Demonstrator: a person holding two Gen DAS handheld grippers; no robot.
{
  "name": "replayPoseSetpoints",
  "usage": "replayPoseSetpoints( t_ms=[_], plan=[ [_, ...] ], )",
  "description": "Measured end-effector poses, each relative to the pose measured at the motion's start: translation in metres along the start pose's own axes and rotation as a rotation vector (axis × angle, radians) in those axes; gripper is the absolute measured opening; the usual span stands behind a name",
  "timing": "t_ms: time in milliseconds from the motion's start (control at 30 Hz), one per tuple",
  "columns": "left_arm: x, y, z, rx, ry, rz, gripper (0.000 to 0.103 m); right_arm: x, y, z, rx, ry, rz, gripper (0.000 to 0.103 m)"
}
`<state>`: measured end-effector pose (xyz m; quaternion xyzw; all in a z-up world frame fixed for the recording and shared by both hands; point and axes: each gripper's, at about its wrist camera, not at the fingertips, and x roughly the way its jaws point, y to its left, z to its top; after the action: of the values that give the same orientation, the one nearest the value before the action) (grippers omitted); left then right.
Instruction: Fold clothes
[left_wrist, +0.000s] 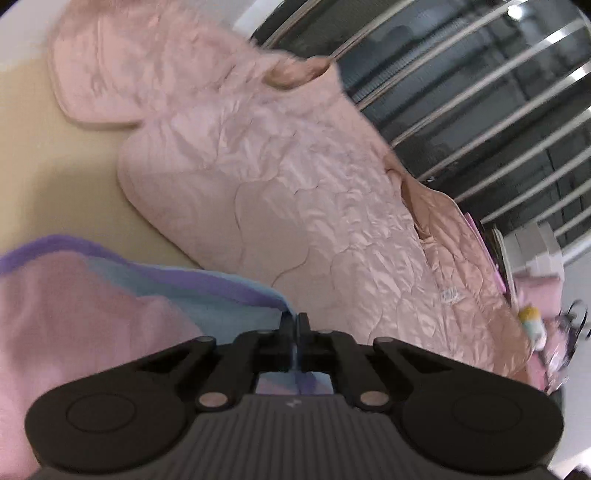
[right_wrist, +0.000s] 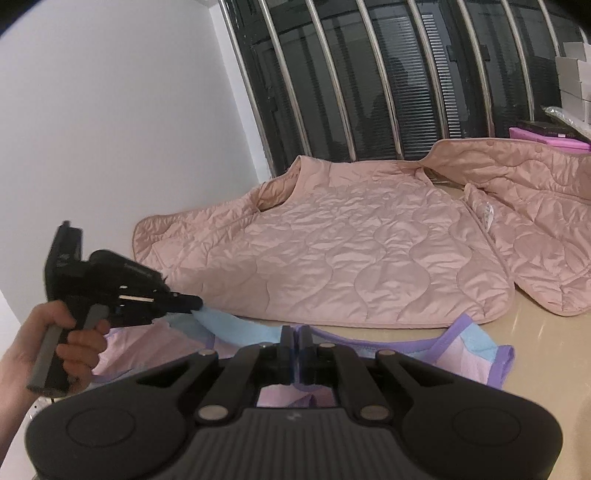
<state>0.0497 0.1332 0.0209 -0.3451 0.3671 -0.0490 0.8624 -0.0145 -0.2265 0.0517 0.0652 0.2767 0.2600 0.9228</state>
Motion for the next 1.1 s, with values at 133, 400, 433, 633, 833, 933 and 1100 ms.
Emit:
replayPoseSetpoints(
  t_ms=[133,400,433,633,833,933,1100],
  plan=[
    [-0.043,0.002,-0.035,0.039,-0.084,-0.022,0.001,-0.02,0.005,-0.016,-0.01,-0.025,0.008,0.002],
    [-0.066,0.023,-0.08,0.051,-0.113,0.046,0.003,-0.033,0.012,-0.07,-0.001,0.088,-0.037,0.002],
    [-0.068,0.023,-0.081,0.061,-0.113,0.048,0.005,-0.035,0.012,-0.071,-0.004,0.09,-0.043,0.003],
    [-0.086,0.03,-0.064,0.075,-0.166,0.058,0.068,-0.045,0.015,-0.049,-0.019,0.018,-0.059,0.014],
    [-0.071,0.045,-0.019,0.09,-0.163,0.208,0.051,-0.027,0.007,-0.012,-0.053,-0.022,-0.184,0.02],
    [-0.055,0.051,-0.009,0.115,-0.11,0.239,0.006,-0.008,-0.03,0.01,0.04,0.031,-0.285,0.027],
    [-0.051,0.046,-0.014,0.169,-0.119,0.267,0.0,0.034,-0.063,0.03,0.084,0.142,-0.318,0.038]
  ],
)
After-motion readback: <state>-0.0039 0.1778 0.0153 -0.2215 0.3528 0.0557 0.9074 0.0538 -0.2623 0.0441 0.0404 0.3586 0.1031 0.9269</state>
